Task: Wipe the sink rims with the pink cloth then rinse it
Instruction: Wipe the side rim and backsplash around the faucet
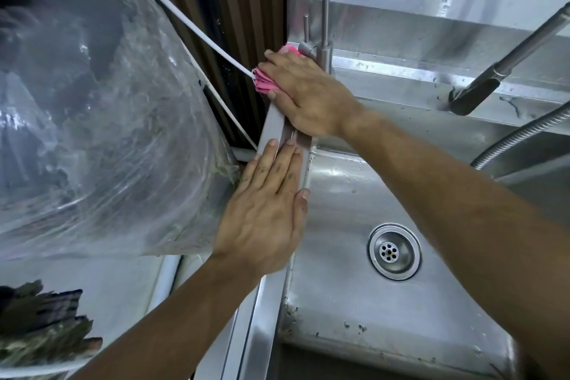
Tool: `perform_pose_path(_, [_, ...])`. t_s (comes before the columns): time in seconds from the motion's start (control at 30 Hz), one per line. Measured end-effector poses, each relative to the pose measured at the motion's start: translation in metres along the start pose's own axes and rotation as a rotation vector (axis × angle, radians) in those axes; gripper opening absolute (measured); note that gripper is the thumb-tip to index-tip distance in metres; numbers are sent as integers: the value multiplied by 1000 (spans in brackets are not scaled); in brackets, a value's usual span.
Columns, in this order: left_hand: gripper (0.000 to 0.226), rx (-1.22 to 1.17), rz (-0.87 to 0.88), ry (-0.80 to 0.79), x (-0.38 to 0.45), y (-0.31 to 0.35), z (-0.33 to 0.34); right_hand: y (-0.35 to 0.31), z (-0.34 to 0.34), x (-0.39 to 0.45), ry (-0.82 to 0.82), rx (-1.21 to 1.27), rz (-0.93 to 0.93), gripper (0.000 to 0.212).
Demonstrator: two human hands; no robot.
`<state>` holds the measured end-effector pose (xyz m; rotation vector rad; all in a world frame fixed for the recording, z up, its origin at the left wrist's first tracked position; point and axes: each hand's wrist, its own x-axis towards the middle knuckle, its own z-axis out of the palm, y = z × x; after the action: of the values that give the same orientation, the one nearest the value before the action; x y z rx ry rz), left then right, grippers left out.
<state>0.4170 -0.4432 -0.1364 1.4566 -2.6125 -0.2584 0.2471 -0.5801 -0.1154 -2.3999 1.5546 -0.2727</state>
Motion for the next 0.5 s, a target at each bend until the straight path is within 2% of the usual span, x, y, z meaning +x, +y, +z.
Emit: perform_pose_path(0.5, [61, -6, -21, -37, -1, 1, -5, -10, 21, 2, 182, 88, 135, 57])
